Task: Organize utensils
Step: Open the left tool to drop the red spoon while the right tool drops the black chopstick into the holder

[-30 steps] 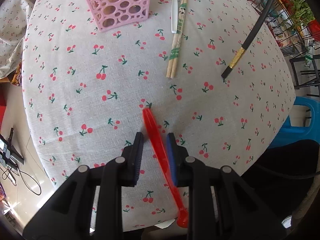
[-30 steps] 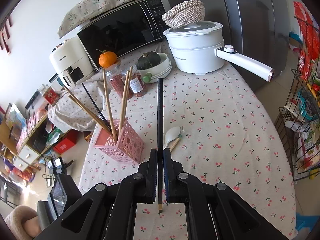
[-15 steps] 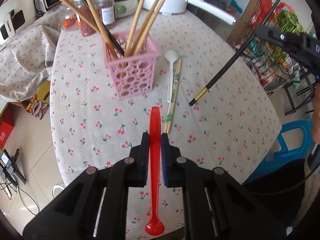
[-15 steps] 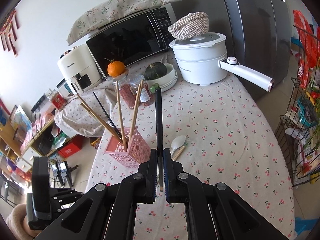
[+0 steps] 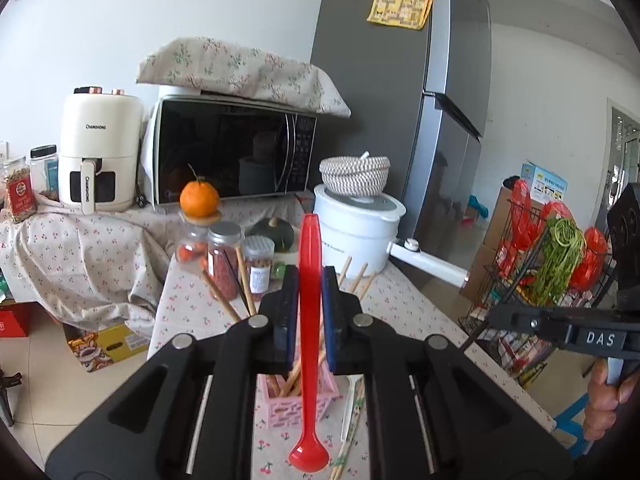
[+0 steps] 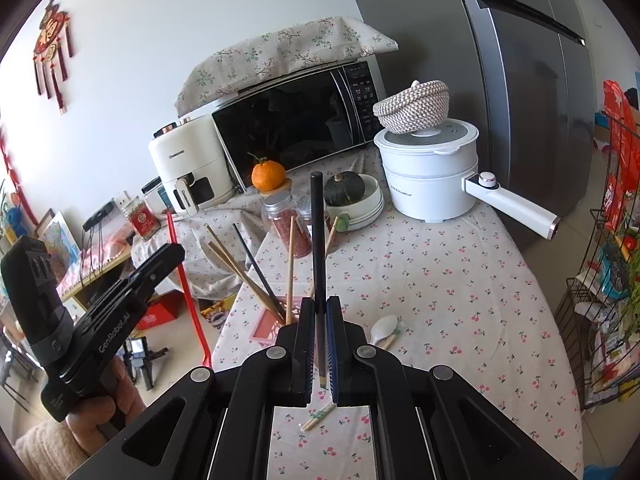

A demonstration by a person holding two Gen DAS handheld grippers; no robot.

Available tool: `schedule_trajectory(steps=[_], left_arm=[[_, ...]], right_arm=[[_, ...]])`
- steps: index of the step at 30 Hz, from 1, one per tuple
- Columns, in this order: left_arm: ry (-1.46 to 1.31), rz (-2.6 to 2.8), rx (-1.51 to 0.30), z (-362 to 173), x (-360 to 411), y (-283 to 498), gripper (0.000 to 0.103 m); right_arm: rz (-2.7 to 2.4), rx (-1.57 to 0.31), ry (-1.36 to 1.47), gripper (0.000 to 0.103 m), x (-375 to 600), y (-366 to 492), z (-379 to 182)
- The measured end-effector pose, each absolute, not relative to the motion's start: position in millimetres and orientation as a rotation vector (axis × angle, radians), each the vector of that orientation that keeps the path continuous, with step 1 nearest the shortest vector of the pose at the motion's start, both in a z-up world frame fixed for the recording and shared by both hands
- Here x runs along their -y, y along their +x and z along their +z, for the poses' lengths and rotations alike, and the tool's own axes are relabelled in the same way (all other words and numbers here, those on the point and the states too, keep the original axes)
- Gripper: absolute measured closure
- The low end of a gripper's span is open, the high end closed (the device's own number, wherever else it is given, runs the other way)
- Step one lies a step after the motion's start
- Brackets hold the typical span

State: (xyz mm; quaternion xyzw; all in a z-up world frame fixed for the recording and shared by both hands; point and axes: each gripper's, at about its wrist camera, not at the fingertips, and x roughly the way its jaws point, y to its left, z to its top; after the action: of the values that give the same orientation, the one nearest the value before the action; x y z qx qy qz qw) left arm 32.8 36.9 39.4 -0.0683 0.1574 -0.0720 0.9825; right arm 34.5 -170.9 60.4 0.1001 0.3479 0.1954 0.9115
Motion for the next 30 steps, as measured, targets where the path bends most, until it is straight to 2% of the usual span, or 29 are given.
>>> schedule_trajectory(steps=[8,15,20,22,27,30], left_arm=[[-0.200,-0.030,-0.198,33,-41,67,0.091],[-0.130,0.020,-0.210,10,-29,86,0.091],[-0.126,0.019,-0.305,-5,-34,101,0.091],[-0.135,0.030,-0.373,-5,-36,105,0.087],[-0.173,-0.002,-0.473,3,-45,94,0.065],[-0.167,-0.012,-0.539,4,-51,85,0.059]], right_arm=[[0.405,-0.707,0.232,0.098,171,39,62],[0.404,-0.694,0.246,0.098,174,42,65],[0.414,-0.668,0.273,0.098,176,44,72],[0.421,-0.654,0.286,0.098,175,45,75],[0.437,-0.621,0.309,0.098,168,48,82],[0.442,-0.609,0.319,0.097,162,52,82]])
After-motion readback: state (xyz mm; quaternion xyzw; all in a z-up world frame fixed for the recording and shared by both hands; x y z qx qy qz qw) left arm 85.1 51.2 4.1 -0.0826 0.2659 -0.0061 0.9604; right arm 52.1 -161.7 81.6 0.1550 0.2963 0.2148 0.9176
